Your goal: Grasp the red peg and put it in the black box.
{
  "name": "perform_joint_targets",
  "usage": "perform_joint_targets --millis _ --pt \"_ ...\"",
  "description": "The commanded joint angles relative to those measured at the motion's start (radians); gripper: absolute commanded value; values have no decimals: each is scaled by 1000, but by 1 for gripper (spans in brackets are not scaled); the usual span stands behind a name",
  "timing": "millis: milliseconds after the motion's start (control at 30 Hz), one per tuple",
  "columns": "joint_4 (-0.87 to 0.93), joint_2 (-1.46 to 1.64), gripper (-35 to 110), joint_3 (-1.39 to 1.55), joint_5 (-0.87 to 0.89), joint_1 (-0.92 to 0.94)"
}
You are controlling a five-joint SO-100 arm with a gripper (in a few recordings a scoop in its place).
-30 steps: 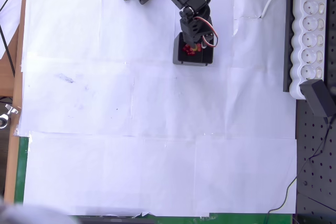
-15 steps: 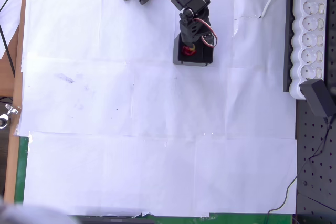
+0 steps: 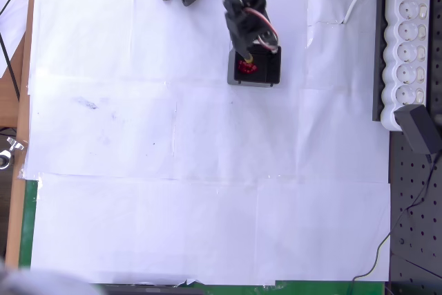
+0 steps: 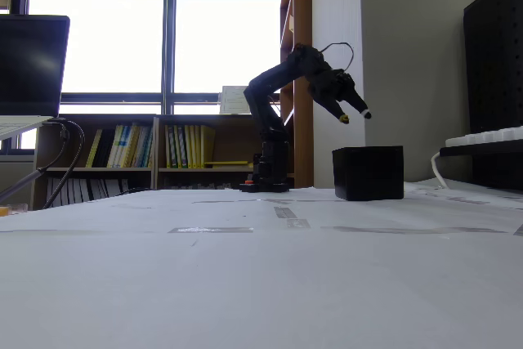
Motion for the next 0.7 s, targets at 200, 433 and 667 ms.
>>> perform_joint_targets --millis 200,433,667 --pt "-156 -324 23 -198 -190 170" --pt "-621 -693 26 -666 -279 379" --pt "-658 -713 32 -709 -245 482"
